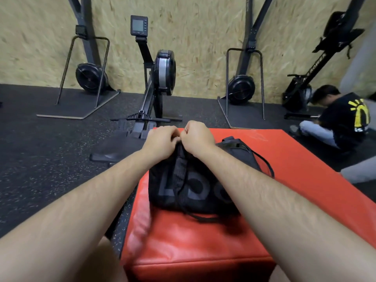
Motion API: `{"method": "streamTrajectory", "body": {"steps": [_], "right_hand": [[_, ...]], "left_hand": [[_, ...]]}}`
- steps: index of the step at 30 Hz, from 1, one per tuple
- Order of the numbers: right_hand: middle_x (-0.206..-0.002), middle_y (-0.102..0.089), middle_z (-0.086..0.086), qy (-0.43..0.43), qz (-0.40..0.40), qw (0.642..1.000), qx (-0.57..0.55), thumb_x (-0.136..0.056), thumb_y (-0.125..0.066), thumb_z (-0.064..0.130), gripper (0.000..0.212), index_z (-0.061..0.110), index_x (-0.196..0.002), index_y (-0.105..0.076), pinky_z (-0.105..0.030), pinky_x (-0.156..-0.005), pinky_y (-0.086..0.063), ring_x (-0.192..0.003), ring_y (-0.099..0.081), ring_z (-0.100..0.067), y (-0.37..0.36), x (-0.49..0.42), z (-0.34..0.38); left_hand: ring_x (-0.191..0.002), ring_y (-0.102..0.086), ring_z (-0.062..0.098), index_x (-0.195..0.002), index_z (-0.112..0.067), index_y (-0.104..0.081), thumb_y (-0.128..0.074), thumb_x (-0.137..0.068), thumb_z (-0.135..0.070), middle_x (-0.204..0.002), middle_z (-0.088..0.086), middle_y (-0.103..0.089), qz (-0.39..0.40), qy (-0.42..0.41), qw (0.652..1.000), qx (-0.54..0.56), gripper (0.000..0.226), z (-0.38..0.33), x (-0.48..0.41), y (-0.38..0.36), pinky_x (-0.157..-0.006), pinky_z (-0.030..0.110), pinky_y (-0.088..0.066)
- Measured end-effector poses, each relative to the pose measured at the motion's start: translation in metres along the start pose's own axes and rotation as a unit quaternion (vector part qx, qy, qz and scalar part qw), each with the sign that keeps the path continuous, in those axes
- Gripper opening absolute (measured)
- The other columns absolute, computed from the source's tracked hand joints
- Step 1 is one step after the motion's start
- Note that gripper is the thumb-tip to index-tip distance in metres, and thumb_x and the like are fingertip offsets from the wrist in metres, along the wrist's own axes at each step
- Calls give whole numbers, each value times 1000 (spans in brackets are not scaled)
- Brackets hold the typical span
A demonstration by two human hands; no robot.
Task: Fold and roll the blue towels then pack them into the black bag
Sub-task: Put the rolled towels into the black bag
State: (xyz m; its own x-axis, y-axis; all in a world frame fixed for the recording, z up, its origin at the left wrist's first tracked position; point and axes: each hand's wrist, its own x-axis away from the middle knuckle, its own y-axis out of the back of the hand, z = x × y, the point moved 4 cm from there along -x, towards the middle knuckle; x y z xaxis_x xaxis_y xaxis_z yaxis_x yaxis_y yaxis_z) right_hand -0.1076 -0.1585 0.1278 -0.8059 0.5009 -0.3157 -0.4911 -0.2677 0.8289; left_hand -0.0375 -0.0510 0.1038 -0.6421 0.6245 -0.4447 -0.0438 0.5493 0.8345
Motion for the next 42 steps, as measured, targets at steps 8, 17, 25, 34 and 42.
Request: {"method": "streamTrajectory", "body": {"steps": [8, 17, 25, 34, 42], "right_hand": [[-110, -68, -7, -11, -23, 998, 62, -95, -48, 27, 21, 14, -103, -63, -32, -69, -40, -100, -64, -32, 27, 6, -59], [-108, -65, -12, -25, -32, 998, 39, -95, -47, 19, 13, 11, -97, -56, -33, -69, -38, -99, -62, -36, 46, 11, -93], [-115, -59, -10, -4, -41, 996, 75, -97, -47, 22, 17, 11, -105, -57, -34, -70, -35, -103, -60, -34, 62, 18, -106], [-114, -58, -11, -55, -76, 992, 82, -97, -45, 21, 18, 10, -105, -58, -39, -75, -43, -106, -59, -36, 95, 24, -160], [-120, -59, -12, -121, -92, 978, 142, -97, -46, 18, 21, 8, -112, -56, -39, -84, -44, -114, -56, -35, 127, 33, -204]], "left_hand": [[-101, -57, 19, -102, -26, -63, -56, -95, -32, -102, -6, -64, 27, -13, 1000, 7, 12, -31, -9, -15, -90, 40, -40], [-105, -59, 29, -95, -17, -65, -58, -95, -14, -105, 6, -63, 55, -2, 998, -39, 8, -39, -20, -25, -90, 39, -45], [-102, -58, 20, -104, -23, -65, -60, -94, -28, -105, -3, -60, 67, -90, 993, 33, 12, -113, -31, -52, -88, 37, -43], [-103, -59, 19, -105, -29, -65, -57, -94, -32, -102, -9, -58, 88, -84, 992, 38, 14, -131, -38, -68, -95, 42, -44], [-101, -58, 28, -92, -18, -63, -62, -94, -21, -98, 0, -60, 77, -93, 991, 59, 4, -161, -51, -90, -94, 43, -45]]}}
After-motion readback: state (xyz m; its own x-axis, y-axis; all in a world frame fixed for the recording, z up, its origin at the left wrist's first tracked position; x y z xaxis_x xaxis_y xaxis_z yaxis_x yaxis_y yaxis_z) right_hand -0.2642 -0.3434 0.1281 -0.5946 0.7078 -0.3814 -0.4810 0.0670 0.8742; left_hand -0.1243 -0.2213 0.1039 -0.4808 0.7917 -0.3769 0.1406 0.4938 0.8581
